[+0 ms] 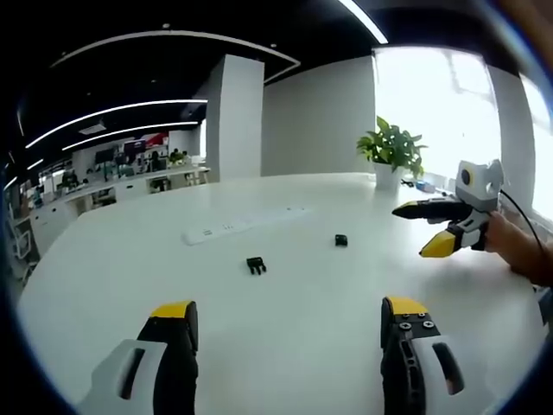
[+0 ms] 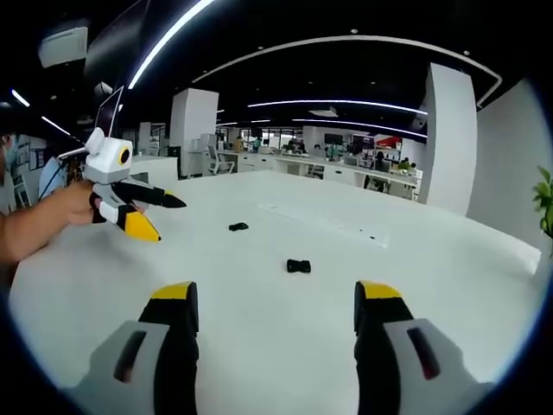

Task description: Snap the two parts of the plastic buckle together until the buckle closes and remains connected.

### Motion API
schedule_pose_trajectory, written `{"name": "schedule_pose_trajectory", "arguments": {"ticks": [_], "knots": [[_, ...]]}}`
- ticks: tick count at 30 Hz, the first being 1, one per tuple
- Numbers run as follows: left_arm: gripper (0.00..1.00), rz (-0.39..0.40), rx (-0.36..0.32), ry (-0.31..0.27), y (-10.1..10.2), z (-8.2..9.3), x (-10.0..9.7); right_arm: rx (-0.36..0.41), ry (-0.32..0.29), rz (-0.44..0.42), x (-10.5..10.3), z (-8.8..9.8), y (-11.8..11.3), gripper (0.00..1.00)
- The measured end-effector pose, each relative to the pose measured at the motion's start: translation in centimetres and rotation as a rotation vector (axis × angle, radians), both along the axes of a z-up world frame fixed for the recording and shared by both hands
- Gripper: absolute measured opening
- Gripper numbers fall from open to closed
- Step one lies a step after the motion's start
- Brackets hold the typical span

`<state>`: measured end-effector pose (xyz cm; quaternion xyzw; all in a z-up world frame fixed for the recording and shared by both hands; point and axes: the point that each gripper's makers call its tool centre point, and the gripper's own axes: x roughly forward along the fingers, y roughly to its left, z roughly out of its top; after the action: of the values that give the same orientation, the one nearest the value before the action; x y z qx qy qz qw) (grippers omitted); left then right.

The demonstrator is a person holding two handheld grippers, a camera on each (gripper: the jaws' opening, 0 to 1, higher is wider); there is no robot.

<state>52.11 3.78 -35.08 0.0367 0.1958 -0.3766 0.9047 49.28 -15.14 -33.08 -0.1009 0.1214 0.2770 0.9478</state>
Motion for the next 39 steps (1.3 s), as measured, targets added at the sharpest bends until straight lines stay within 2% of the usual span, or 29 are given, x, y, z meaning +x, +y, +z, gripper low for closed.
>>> {"name": "schedule_pose_trajectory", "arguments": {"ticks": [5,10,19,29,32,36,39], "knots": [[0.88,0.009,0.008,-0.010,0.1,0.1,0.3,-0.001,-0.007,0.020,-0.1,0.0,0.5,0.73],[0.88,0.008,0.034,-0.015,-0.1,-0.6,0.0,-0.009,-0.018,0.019,-0.1,0.2,0.7,0.73],[0.88,0.004,0.025,-0.021,-0.7,-0.4,0.2,0.000,0.019,0.005,0.4,-0.9,0.9,0.71],[0.86,0.025,0.026,-0.043,-1.0,-0.4,1.0,-0.030,0.009,-0.018,1.6,-1.2,1.5,0.71],[0.86,0.047,0.028,-0.061,-0.9,-0.4,1.9,-0.035,0.023,-0.016,1.9,-1.8,1.6,0.70],[0.86,0.050,0.014,-0.033,-1.1,-0.9,2.8,-0.039,0.021,-0.024,2.2,-1.8,1.2,0.69],[0.86,0.042,0.009,-0.026,-1.4,-1.0,2.8,-0.016,0.023,-0.029,2.3,-1.4,1.1,0.68]]}}
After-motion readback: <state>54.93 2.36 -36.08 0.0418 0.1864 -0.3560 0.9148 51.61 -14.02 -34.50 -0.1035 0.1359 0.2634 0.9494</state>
